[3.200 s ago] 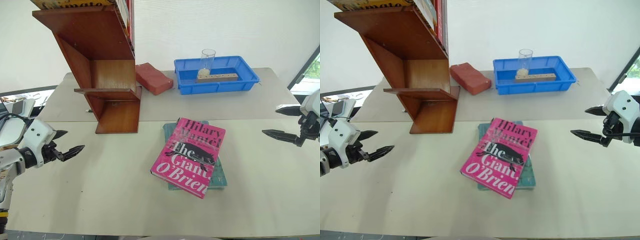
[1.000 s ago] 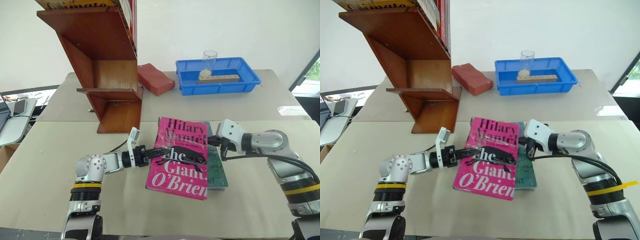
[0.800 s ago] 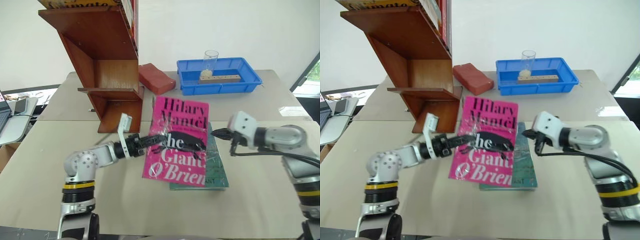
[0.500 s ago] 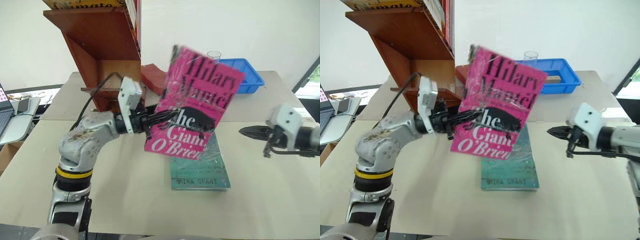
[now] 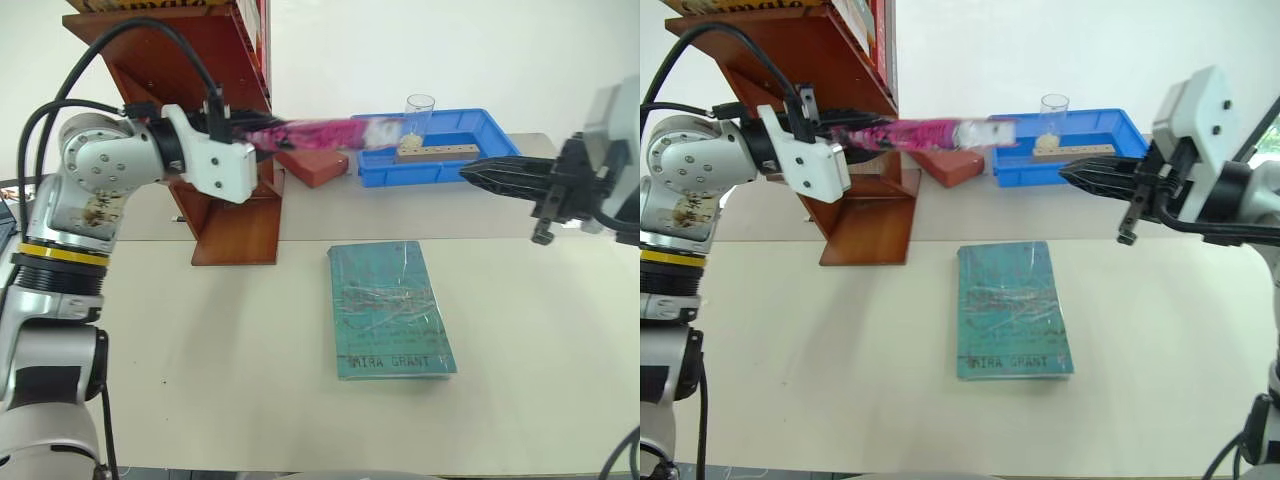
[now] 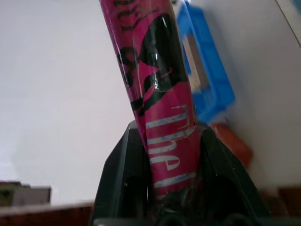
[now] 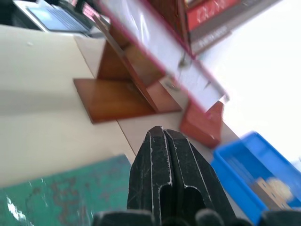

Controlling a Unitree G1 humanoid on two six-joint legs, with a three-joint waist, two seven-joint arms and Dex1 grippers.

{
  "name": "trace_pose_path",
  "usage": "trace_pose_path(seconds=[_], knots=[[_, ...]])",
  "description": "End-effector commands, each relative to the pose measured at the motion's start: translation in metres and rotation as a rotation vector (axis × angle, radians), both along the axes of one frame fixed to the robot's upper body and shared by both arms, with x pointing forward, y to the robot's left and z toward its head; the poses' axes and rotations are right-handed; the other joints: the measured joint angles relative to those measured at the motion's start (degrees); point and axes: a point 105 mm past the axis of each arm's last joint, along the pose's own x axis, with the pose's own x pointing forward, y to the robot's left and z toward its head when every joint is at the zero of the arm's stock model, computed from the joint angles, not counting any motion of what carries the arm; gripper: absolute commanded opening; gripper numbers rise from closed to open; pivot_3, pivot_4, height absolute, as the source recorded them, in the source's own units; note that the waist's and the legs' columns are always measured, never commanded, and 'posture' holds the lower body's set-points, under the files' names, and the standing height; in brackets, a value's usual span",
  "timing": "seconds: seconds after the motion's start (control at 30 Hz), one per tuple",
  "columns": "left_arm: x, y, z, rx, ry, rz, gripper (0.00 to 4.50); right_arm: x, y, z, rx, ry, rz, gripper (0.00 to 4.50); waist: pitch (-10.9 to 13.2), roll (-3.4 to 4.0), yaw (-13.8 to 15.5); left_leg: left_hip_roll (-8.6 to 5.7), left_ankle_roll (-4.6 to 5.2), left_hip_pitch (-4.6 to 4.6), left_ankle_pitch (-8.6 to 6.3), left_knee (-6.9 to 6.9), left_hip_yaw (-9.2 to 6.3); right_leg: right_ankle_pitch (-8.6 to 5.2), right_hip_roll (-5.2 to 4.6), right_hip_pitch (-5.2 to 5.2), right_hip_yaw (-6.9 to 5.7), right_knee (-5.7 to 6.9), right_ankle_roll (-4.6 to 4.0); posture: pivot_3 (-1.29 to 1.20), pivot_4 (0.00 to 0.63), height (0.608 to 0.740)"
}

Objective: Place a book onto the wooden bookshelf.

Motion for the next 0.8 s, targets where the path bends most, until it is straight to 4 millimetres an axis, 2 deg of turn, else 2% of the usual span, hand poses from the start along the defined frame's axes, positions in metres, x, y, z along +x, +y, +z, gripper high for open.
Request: trace_pose_path(seconds=[0.03,0.17,0.4,0.47,0.67,0.8], knots=[[0.005,0.023,0.009,0.057,-0.043,0.099,0.73,0.001,0.009,0.012,0.022,-0.043,0.026,0.0,0.0,0.0,0.16,0.0,0.0,-0.07,0.0,0.0,0.02,0.01,-0.03,-0.08,-0.02,0.05,0.0,0.0,0.15,0.637],[0.013,0.042,0.002,0.083,-0.022,0.198,0.73,0.004,0.016,0.014,0.025,-0.048,0.05,0.0,-0.01,-0.01,0.44,0.03,0.0,-0.08,0.0,-0.01,0.07,0.03,-0.04,-0.16,-0.07,0.11,0.02,0.0,0.15,0.637],[0.019,0.058,-0.016,0.101,0.058,0.287,0.73,0.007,0.017,0.012,0.022,-0.05,0.051,0.0,-0.07,0.09,0.15,0.1,0.0,-0.09,0.0,-0.03,0.07,0.04,-0.01,-0.22,-0.12,0.22,0.0,0.0,0.15,0.637],[0.02,0.062,-0.017,0.081,0.085,0.315,1.78,0.007,0.017,0.011,0.02,-0.049,0.05,0.0,-0.07,0.08,-0.08,0.1,0.01,-0.09,0.0,-0.06,0.08,0.05,-0.01,-0.19,-0.12,0.25,0.0,0.0,0.15,0.637],[0.013,0.066,-0.023,0.084,0.136,0.324,4.37,0.007,0.014,0.009,0.01,-0.047,0.043,0.0,-0.11,0.17,-0.18,0.15,0.02,0.09,-0.01,-0.11,0.12,0.04,0.02,-0.23,-0.14,0.26,0.01,0.0,0.15,0.637],[0.004,0.07,-0.021,0.076,0.13,0.316,4.44,0.007,0.004,0.007,-0.008,-0.037,0.018,0.0,-0.11,0.15,-0.09,0.19,0.02,0.02,-0.01,-0.11,0.13,0.05,0.04,-0.26,-0.14,0.36,0.0,0.0,0.15,0.637]])
